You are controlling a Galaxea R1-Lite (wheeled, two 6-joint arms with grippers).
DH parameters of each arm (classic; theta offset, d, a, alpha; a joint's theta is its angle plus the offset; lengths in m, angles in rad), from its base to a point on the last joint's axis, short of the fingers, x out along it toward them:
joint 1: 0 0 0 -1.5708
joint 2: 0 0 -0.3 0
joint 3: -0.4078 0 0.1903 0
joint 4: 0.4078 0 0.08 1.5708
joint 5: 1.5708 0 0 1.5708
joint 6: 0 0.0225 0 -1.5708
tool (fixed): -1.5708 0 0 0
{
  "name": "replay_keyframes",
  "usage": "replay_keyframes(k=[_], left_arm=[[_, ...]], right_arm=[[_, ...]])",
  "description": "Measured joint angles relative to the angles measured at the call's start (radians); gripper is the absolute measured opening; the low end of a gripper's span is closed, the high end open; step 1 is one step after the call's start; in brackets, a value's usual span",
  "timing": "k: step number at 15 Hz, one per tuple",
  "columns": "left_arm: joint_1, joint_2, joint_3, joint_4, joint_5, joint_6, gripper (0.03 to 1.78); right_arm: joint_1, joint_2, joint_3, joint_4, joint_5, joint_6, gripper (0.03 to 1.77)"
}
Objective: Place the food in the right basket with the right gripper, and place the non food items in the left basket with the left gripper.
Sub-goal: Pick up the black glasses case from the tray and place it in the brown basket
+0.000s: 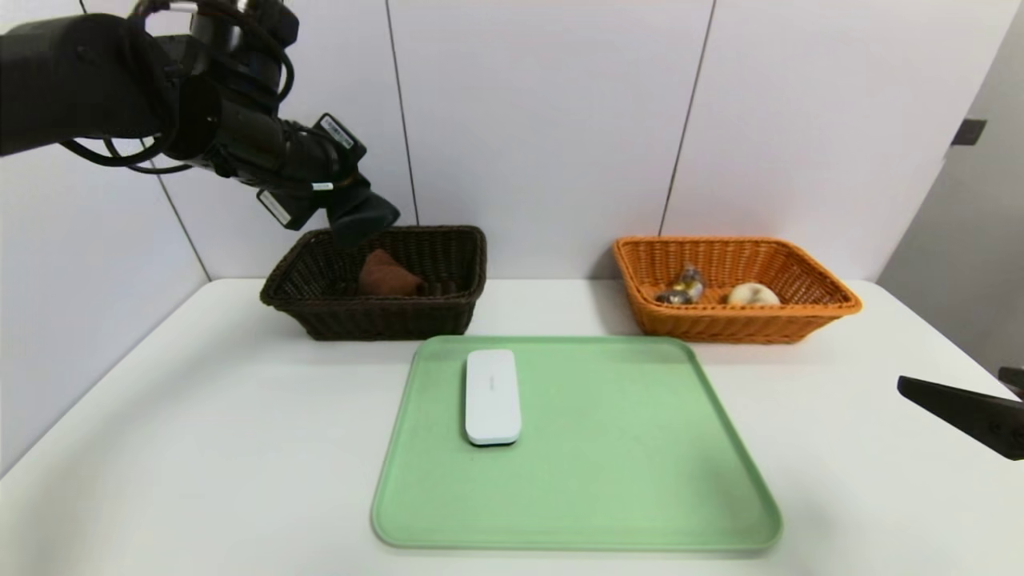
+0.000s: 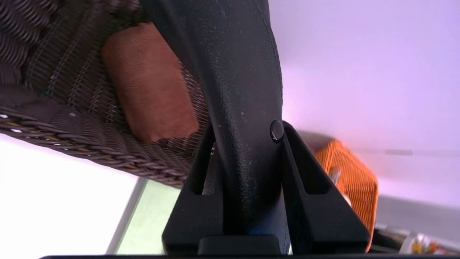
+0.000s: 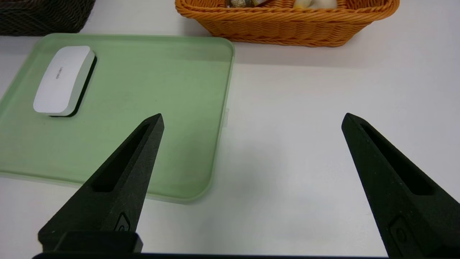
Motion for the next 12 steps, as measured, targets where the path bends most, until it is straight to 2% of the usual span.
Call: replay_keyframes(k=[4,12], left_arm=[[0.040,0.068,0.000,-0.005,0.002,-0.114,0.48],[0.055,0.146,0.000,-0.021,0.003,-0.156,0.46]], right_arm=[[0.000,-0.001,0.003,0.000,0.000,0.001,1.71],[0.000,-0.001,0.003,-0.001,0.000,0.003,1.71]])
